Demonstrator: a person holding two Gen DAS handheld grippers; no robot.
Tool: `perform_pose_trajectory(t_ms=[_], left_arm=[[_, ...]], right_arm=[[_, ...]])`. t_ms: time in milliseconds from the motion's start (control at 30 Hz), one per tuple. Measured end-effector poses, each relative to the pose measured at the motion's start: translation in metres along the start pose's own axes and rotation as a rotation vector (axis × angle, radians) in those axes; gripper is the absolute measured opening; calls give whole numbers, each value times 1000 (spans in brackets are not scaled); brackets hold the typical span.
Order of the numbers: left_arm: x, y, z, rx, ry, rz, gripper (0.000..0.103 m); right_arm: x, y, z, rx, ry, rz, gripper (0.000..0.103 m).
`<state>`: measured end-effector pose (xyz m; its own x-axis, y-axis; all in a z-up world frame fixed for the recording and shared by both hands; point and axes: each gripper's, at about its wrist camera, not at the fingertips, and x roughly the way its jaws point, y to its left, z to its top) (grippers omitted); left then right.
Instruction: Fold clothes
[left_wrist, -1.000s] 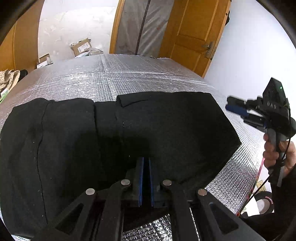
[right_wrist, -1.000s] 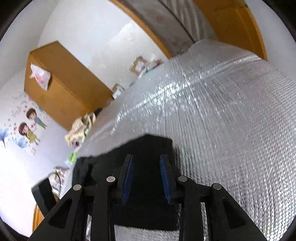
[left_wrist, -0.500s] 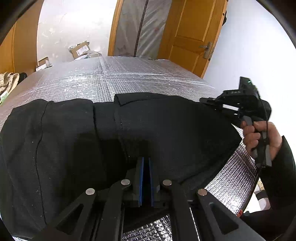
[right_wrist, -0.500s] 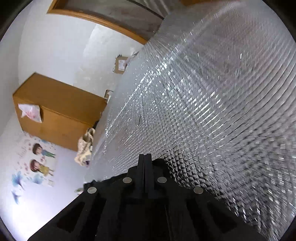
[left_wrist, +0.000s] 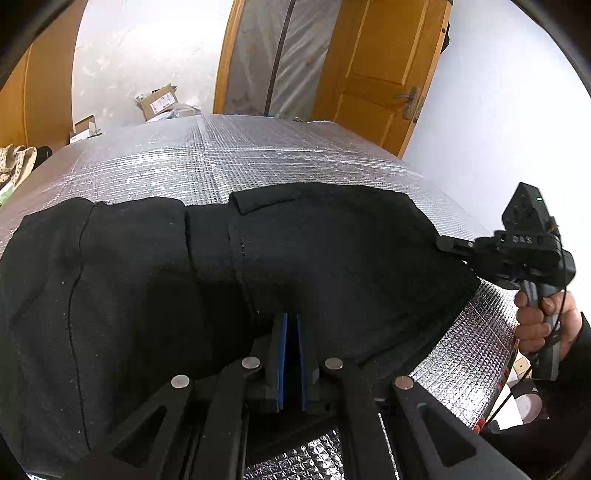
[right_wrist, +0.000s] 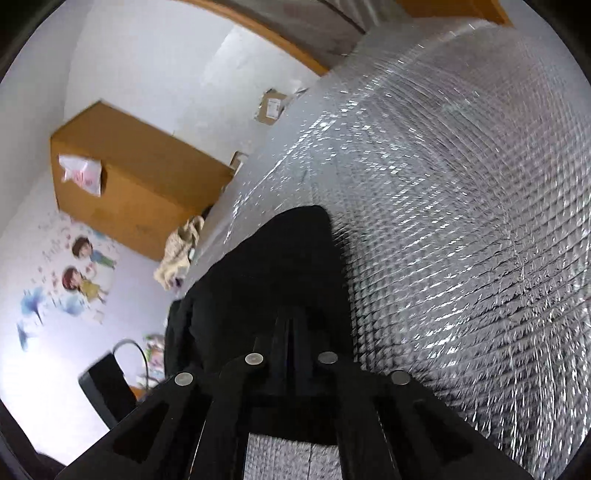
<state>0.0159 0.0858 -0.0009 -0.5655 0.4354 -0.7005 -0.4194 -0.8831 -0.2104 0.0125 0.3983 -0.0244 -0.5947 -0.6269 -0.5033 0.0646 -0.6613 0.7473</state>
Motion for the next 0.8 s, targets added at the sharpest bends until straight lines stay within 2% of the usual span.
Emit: perform_pose_trajectory(t_ms=[100, 133, 200, 367, 533, 633, 700, 800], left_arm=[[0, 0, -1, -1, -4, 1, 5], [0, 0, -1, -1, -4, 1, 5], [-2, 0, -1, -5, -1, 0, 5], [-7, -3, 8, -18, 16, 7, 5], [-13, -4, 38, -29, -53, 41, 5], [-2, 1, 51, -56, -56, 81, 5], [13, 7, 52, -79, -20, 104, 5], [31, 14, 45, -101, 27, 112, 5]], right_arm=[[-5, 4, -14, -29, 13, 11, 5], [-6, 0, -18, -18, 16, 21, 2], [-7, -1, -23, -14, 13, 16, 1], [-12, 25, -14, -123, -35, -87, 6], [7, 47, 13, -204, -140, -183, 8], [24, 47, 26, -235, -141, -249, 8], [36, 44, 30, -235, -125, -299, 8], [45, 28, 34, -171, -98, -318, 0]])
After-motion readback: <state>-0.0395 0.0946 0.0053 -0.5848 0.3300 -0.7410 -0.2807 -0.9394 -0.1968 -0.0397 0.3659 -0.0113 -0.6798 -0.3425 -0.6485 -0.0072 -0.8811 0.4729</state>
